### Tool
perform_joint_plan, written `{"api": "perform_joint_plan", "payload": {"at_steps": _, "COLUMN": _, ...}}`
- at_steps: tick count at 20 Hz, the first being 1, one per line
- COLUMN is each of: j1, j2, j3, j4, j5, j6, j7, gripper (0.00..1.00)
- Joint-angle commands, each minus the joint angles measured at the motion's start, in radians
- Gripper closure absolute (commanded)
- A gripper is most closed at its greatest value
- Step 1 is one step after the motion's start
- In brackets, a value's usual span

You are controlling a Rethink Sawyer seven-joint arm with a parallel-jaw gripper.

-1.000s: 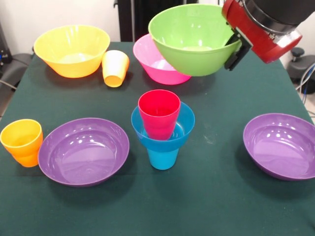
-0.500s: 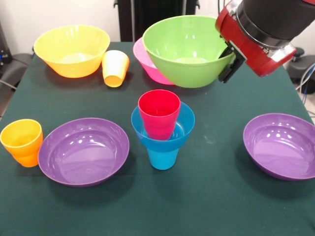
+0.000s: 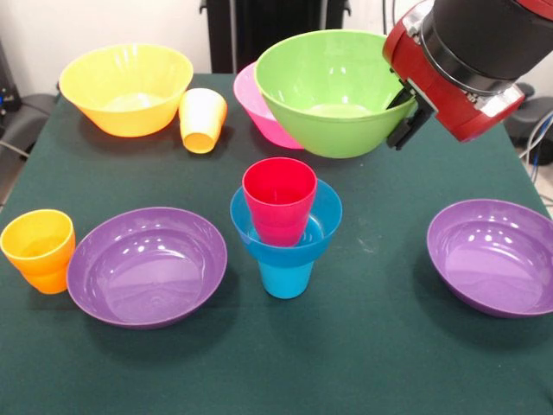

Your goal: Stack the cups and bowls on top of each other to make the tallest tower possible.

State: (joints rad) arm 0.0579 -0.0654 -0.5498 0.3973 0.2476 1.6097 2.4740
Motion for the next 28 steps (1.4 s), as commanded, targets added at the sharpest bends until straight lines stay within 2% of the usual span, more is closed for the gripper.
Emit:
{"api": "perform_joint_plan", "payload": {"at_steps": 1, "j1": -0.023, "j2": 0.004, "j3": 0.06, "j4": -0.018, "j5": -0.045, "j6": 0.117, "j7": -0.238, "gripper": 1.0}}
{"api": "perform_joint_plan", "payload": {"at_steps": 12, "j1": -0.041, "j2": 0.029, "j3": 0.056, "j4": -0.074, "j5": -0.031, "j6": 0.17, "j7": -0.263, "gripper": 1.0}}
{"api": "perform_joint_plan", "payload": {"at_steps": 16, "j1": -0.023, "j2": 0.0, "j3": 0.069, "j4": -0.02, "j5": -0.048, "j6": 0.147, "j7": -0.276, "gripper": 1.0}}
{"api": "perform_joint_plan", "payload": {"at_steps": 28, "j1": -0.028, "j2": 0.016, "j3": 0.066, "j4": -0.051, "j5": -0.046, "j6": 0.161, "j7": -0.298, "gripper": 1.0}}
